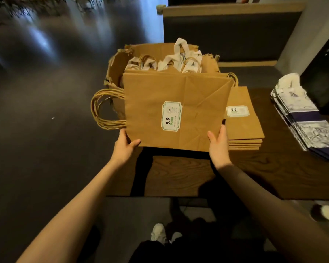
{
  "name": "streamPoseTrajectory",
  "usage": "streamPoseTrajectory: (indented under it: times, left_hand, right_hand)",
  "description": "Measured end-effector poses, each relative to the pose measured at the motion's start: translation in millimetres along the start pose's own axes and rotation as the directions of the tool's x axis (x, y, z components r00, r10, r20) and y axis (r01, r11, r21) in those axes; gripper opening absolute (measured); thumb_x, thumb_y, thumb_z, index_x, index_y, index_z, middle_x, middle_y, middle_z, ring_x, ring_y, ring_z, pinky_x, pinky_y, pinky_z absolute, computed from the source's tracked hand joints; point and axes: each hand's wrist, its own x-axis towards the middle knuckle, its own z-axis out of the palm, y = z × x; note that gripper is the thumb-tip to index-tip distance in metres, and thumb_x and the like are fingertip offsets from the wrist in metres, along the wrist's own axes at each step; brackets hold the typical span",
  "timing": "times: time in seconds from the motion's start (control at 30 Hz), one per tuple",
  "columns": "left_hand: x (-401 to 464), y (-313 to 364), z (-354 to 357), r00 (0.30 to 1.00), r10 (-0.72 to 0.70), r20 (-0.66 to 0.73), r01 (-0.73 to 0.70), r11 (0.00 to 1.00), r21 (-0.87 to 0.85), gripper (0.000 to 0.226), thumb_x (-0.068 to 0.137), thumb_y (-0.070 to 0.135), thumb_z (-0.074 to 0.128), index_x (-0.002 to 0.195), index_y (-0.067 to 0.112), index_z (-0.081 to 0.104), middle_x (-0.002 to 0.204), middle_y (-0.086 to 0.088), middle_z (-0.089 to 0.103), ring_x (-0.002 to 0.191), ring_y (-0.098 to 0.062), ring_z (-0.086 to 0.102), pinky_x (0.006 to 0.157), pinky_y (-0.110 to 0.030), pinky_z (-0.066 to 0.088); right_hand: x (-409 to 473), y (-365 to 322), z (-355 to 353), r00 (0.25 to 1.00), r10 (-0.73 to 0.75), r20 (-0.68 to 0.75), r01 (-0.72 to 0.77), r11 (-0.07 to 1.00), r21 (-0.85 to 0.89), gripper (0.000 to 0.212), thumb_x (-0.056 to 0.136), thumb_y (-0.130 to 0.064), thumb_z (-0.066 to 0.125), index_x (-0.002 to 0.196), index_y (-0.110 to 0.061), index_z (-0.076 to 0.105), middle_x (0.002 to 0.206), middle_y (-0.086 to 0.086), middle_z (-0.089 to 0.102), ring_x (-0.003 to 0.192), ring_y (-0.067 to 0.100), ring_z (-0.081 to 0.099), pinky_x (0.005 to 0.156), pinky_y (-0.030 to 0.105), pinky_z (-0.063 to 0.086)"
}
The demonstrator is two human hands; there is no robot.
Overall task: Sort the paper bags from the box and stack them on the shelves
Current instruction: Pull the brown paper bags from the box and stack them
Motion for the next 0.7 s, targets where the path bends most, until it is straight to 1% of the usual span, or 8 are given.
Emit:
streamPoseTrajectory:
  times: [0.07, 0.13, 0.23, 0.3, 0.37, 0.47, 0.53, 0.7]
  left_hand:
    - [-14, -22, 7, 0.999, -0.04, 0.034, 0.038, 0.998, 0.052, 0.042, 0.094, 0.012, 0.052, 0.132, 0.003, 0.034, 0.124, -0.008, 0.052, 0.12, -0.024, 0.048, 0.091, -0.03, 0.036]
    - [-25, -44, 13, 0.994, -0.091, 0.064, 0.083, 0.99, 0.11, 0.041, 0.096, 0.012, 0.049, 0.135, 0.004, 0.037, 0.133, -0.012, 0.052, 0.125, -0.028, 0.047, 0.094, -0.033, 0.038]
    - [-34, -70, 18, 0.985, -0.16, 0.07, 0.145, 0.973, 0.18, 0.035, 0.095, 0.013, 0.053, 0.129, 0.007, 0.05, 0.117, -0.012, 0.063, 0.103, -0.024, 0.059, 0.084, -0.032, 0.043]
    - [-38, -80, 21, 0.976, -0.204, 0.082, 0.185, 0.963, 0.196, 0.03, 0.093, 0.016, 0.056, 0.123, 0.01, 0.057, 0.097, -0.008, 0.067, 0.082, -0.017, 0.062, 0.076, -0.03, 0.044]
    - [-40, -88, 24, 0.97, -0.236, 0.065, 0.219, 0.954, 0.205, 0.026, 0.092, 0.019, 0.059, 0.116, 0.012, 0.062, 0.085, -0.005, 0.067, 0.073, -0.014, 0.061, 0.072, -0.029, 0.044]
    - [-39, -95, 27, 0.965, -0.263, 0.0, 0.259, 0.947, 0.191, 0.023, 0.089, 0.022, 0.063, 0.109, 0.011, 0.067, 0.08, -0.004, 0.068, 0.07, -0.011, 0.062, 0.071, -0.03, 0.048]
    - [-38, -98, 30, 0.952, -0.304, -0.027, 0.304, 0.938, 0.168, 0.023, 0.087, 0.022, 0.066, 0.107, 0.011, 0.069, 0.08, -0.005, 0.069, 0.074, -0.015, 0.065, 0.073, -0.033, 0.054]
    - [-36, -104, 35, 0.918, -0.396, -0.01, 0.394, 0.91, 0.125, 0.028, 0.086, 0.019, 0.068, 0.109, 0.005, 0.065, 0.093, -0.011, 0.068, 0.08, -0.02, 0.066, 0.062, -0.029, 0.055]
  right_hand:
    - [-14, 18, 3, 0.999, 0.039, -0.006, -0.039, 0.998, -0.047, 0.035, 0.098, -0.007, 0.044, 0.133, -0.007, 0.04, 0.128, 0.002, 0.051, 0.122, 0.015, 0.046, 0.103, 0.025, 0.035]
    - [-27, 37, 4, 0.996, 0.083, -0.028, -0.084, 0.994, -0.071, 0.034, 0.098, -0.002, 0.042, 0.132, 0.0, 0.04, 0.126, 0.011, 0.053, 0.112, 0.014, 0.047, 0.09, 0.014, 0.035]
    - [-41, 66, 4, 0.987, 0.161, -0.014, -0.162, 0.982, -0.098, 0.034, 0.098, -0.003, 0.041, 0.132, 0.001, 0.038, 0.124, 0.016, 0.052, 0.11, 0.019, 0.049, 0.086, 0.02, 0.039]
    - [-44, 80, 6, 0.978, 0.21, -0.007, -0.209, 0.967, -0.146, 0.035, 0.099, -0.005, 0.04, 0.134, 0.0, 0.037, 0.122, 0.016, 0.052, 0.111, 0.024, 0.05, 0.087, 0.028, 0.04]
    - [-41, 86, 9, 0.965, 0.263, -0.014, -0.261, 0.947, -0.186, 0.036, 0.099, -0.007, 0.039, 0.135, 0.0, 0.037, 0.119, 0.013, 0.05, 0.11, 0.024, 0.05, 0.088, 0.03, 0.04]
    - [-33, 91, 15, 0.939, 0.343, -0.012, -0.339, 0.921, -0.191, 0.035, 0.1, -0.01, 0.038, 0.134, -0.001, 0.039, 0.121, 0.014, 0.052, 0.111, 0.028, 0.052, 0.096, 0.038, 0.042]
    - [-27, 96, 18, 0.915, 0.403, 0.005, -0.382, 0.872, -0.305, 0.038, 0.099, -0.01, 0.041, 0.135, 0.0, 0.038, 0.129, 0.02, 0.051, 0.116, 0.033, 0.05, 0.1, 0.04, 0.041]
    - [-18, 106, 16, 0.899, 0.435, 0.053, -0.352, 0.789, -0.503, 0.037, 0.097, -0.011, 0.047, 0.13, 0.005, 0.045, 0.133, 0.023, 0.05, 0.121, 0.037, 0.048, 0.094, 0.031, 0.038]
